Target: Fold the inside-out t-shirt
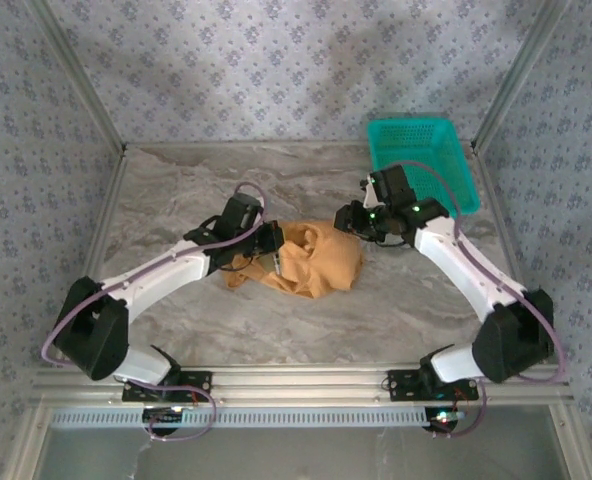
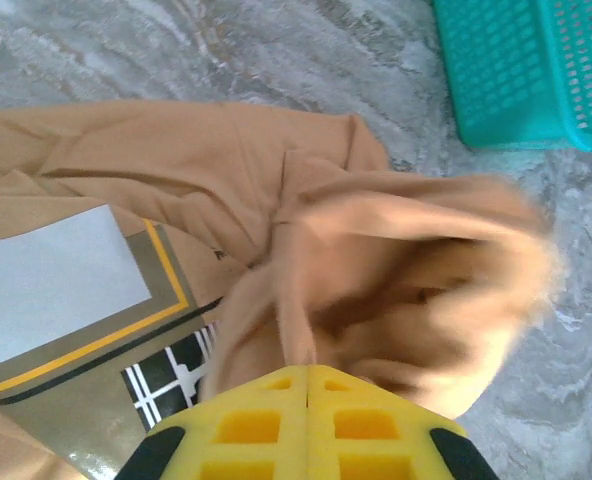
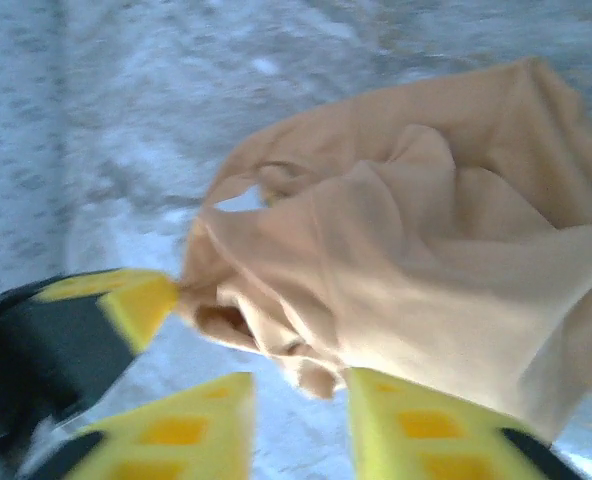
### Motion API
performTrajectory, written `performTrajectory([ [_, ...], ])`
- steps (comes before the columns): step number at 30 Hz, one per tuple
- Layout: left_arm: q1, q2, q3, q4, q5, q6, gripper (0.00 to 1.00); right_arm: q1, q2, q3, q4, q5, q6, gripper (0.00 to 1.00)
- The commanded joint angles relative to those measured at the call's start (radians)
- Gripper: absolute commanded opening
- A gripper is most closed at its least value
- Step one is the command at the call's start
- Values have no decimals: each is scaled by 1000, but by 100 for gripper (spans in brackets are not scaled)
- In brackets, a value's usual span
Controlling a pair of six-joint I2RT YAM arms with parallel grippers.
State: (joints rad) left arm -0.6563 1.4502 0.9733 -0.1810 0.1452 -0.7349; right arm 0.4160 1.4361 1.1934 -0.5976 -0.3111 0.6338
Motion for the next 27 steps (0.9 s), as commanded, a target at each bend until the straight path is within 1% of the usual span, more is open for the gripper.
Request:
performTrajectory([
  [1,-28,40,3,28,14,-27,0,35,49,-38,-23,122,-27,38],
  [4,-46,59,13,29,16,-25,0,116,27,-50,-11,166,-22,31],
  [5,-49,61,13,29,16,-25,0,144,28,-49,-9,173,-17,26],
  [6,-51,62,12,29,16,-26,0,165,35,-49,-8,165,-13,24],
  [8,-55,57,9,30,14,-27,0,194,70,-40,39,142,8,25],
  [10,-59,47,2,29,12,-30,0,210,127,-12,54,139,28,27],
  [11,-61,40,-4,31,11,-33,0,217,162,16,60,134,34,30],
  [13,-66,32,-15,32,7,-36,0,229,239,79,58,123,44,43],
  [15,-68,28,-23,33,4,-38,0,241,301,128,57,112,44,48],
  [16,-68,24,-29,34,2,-40,0,247,338,160,59,108,47,50],
  [19,-69,19,-42,38,2,-44,0,256,427,221,54,105,51,50],
  [20,-69,14,-45,37,2,-44,0,257,454,237,50,104,53,47],
  [21,-69,10,-46,34,-1,-42,0,256,468,244,48,103,55,42],
  [22,-69,5,-48,28,-7,-40,0,254,485,254,38,102,54,28],
  [24,-67,-6,-50,13,-21,-32,0,251,480,257,12,101,48,3],
  [25,-65,-12,-50,6,-26,-27,0,250,462,253,2,105,41,0],
  [27,-50,-13,-48,-5,-33,-15,0,245,398,238,-42,112,19,0],
])
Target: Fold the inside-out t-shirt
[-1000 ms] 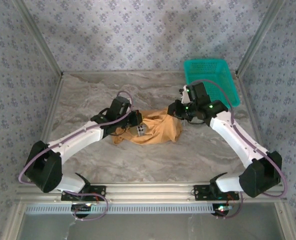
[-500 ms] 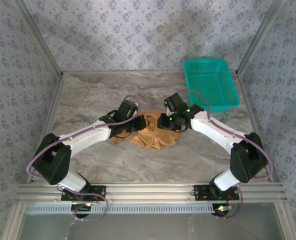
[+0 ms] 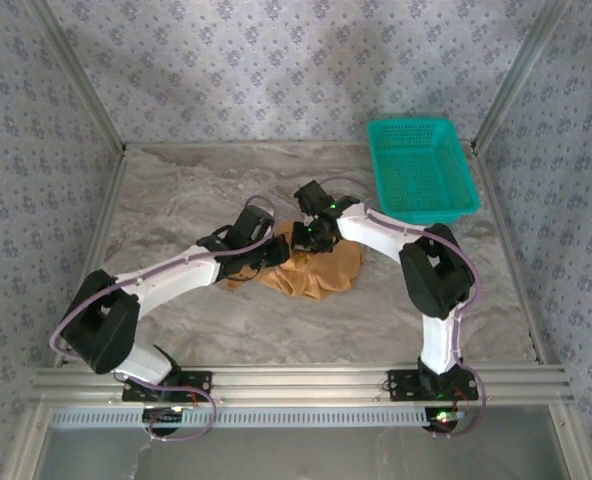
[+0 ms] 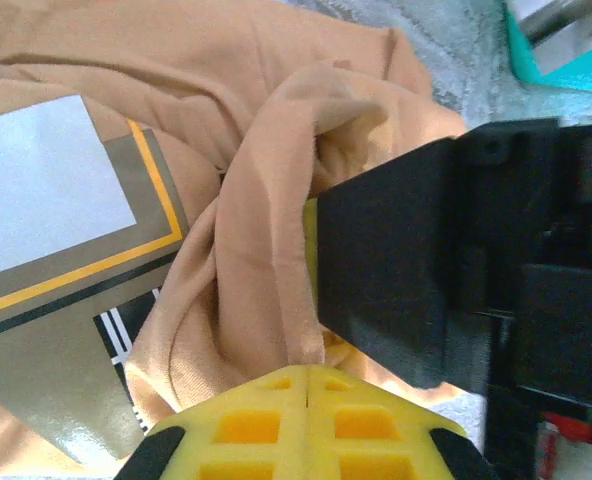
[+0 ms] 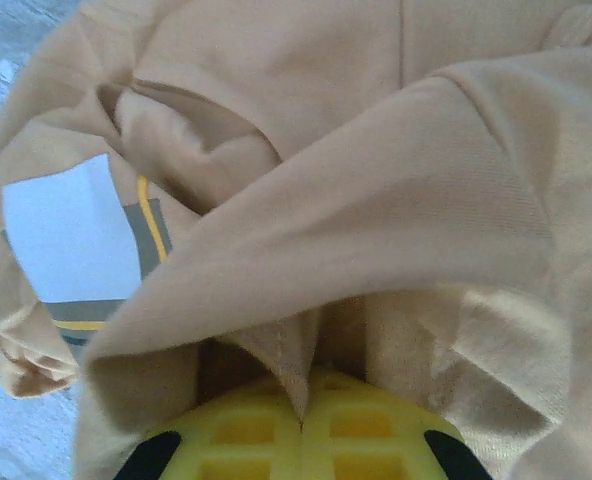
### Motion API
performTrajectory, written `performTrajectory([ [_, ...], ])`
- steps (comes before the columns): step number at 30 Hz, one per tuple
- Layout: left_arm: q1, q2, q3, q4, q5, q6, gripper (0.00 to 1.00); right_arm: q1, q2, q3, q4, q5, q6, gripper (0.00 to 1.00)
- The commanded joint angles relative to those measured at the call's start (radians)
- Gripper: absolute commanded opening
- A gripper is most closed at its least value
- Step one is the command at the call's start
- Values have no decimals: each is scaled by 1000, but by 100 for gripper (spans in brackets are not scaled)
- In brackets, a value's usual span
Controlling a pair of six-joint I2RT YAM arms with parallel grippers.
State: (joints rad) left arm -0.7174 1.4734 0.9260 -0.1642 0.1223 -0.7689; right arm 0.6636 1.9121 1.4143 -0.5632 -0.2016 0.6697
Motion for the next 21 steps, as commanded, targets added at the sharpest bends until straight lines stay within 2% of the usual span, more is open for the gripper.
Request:
performTrajectory([
  [1,23,-31,0,-26,-9,24,0,-8,-118,11,-92,1,-31,0],
  [4,67,-8,-4,4,-4,27,0,-29,-255,-18,-124,-20,-102,0],
  [7,87,47,26,30,1,26,0,-77,-419,-143,-26,-105,-129,0],
  [11,73,123,58,81,32,5,0,-157,-617,-418,275,-266,-93,0],
  [13,54,147,71,90,37,-1,0,-179,-686,-542,410,-301,-66,0],
  [16,28,159,72,98,41,-12,0,-186,-725,-657,480,-227,-48,0],
  [21,-7,154,69,106,45,-25,0,-149,-719,-759,383,-47,-52,0],
])
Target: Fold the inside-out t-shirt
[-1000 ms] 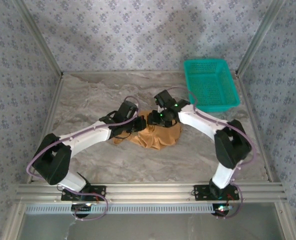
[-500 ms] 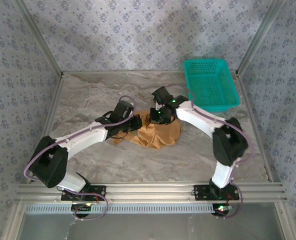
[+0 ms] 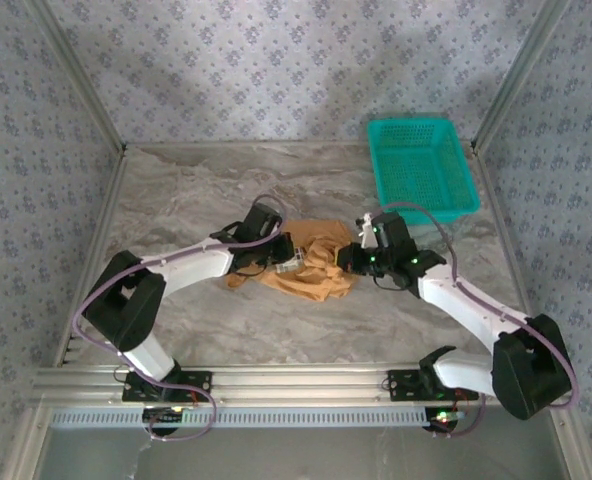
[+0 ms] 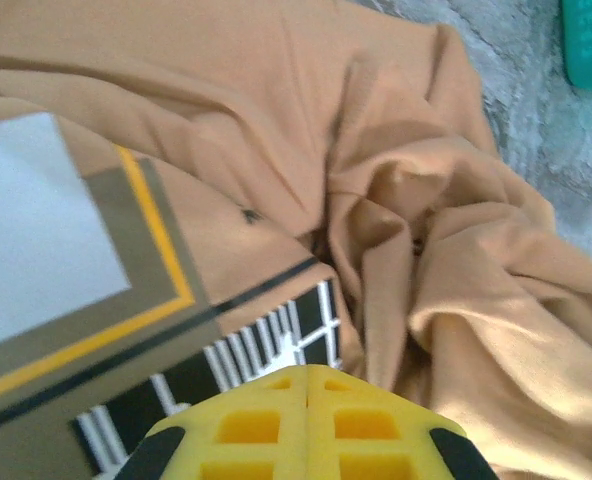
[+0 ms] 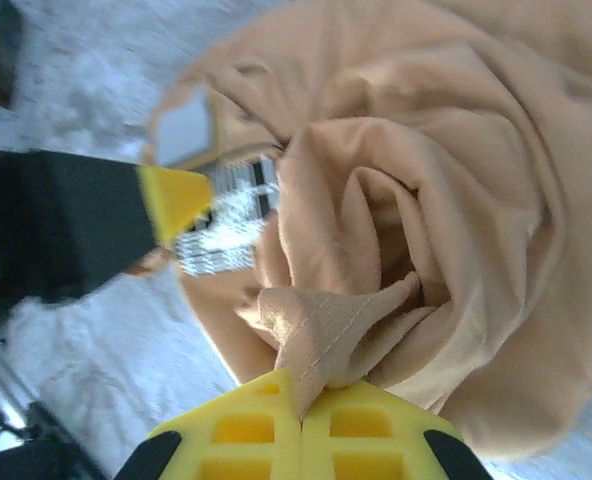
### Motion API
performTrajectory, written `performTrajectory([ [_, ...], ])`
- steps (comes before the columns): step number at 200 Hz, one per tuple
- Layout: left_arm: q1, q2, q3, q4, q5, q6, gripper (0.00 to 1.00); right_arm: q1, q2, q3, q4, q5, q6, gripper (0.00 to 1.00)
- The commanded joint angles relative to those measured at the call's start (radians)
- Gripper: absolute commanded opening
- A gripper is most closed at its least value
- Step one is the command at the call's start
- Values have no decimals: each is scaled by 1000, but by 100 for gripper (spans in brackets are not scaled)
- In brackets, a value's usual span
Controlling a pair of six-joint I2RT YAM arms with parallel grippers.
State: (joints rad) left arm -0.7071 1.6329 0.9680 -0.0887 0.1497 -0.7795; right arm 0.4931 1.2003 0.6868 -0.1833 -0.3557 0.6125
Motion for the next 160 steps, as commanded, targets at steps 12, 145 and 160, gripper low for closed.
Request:
performTrajectory([
  [12,-24,-8,32,36,32,-28,0,59,-31,-52,-35,124,-18,10],
  [145,-198,232,306,-180,68,0,49,-185,-218,-133,-299,168,123,20],
  [160,-201,282,351,-234,59,20,38,-163,-163,-97,-294,144,106,23],
])
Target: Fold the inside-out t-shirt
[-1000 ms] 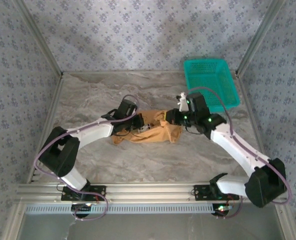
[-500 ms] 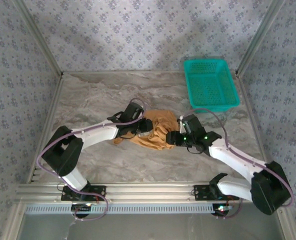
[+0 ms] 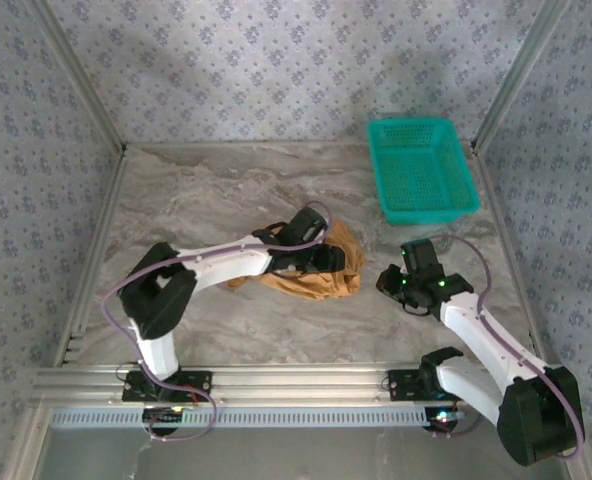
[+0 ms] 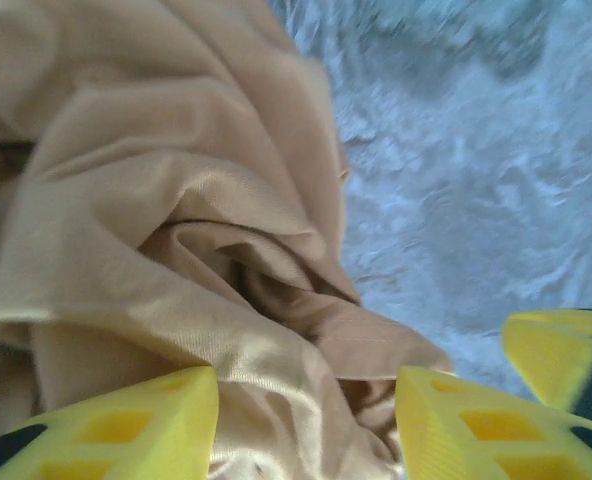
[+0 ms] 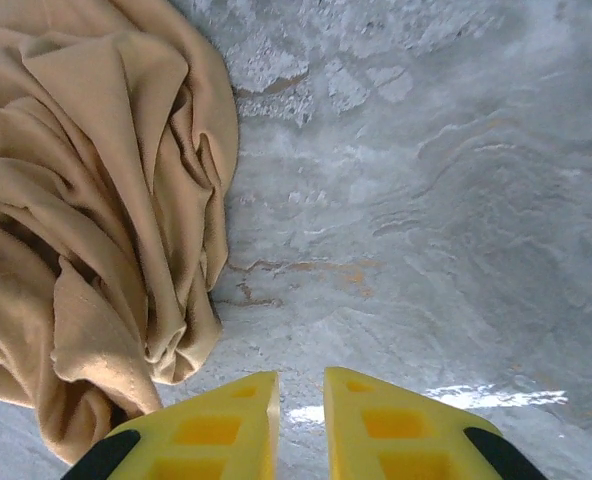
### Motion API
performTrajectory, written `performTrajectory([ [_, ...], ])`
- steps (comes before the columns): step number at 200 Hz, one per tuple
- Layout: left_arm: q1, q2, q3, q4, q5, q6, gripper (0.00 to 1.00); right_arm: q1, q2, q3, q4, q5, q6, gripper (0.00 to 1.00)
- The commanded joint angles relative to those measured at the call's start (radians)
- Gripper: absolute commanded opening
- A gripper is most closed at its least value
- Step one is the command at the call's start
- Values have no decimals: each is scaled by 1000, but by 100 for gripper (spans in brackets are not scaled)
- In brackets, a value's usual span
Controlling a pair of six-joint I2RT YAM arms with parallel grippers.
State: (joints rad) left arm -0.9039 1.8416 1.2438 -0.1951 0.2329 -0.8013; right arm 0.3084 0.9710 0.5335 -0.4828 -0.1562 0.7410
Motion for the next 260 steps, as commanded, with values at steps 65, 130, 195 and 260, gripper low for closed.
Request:
performTrajectory([
  [65,-7,-21,1,-115,-74,18,0,204,320,256,-26,29,-55,45],
  [130,-46,-130,-131,-62,-99,-21,0,214,556,365,-4,59,-100,29],
  [195,-56,-95,-255,12,-131,-37,0,192,329,403,-110,37,-152,0],
  [260,-45,-71,-235,50,-105,-42,0,116,58,18,43,-36,7,16],
])
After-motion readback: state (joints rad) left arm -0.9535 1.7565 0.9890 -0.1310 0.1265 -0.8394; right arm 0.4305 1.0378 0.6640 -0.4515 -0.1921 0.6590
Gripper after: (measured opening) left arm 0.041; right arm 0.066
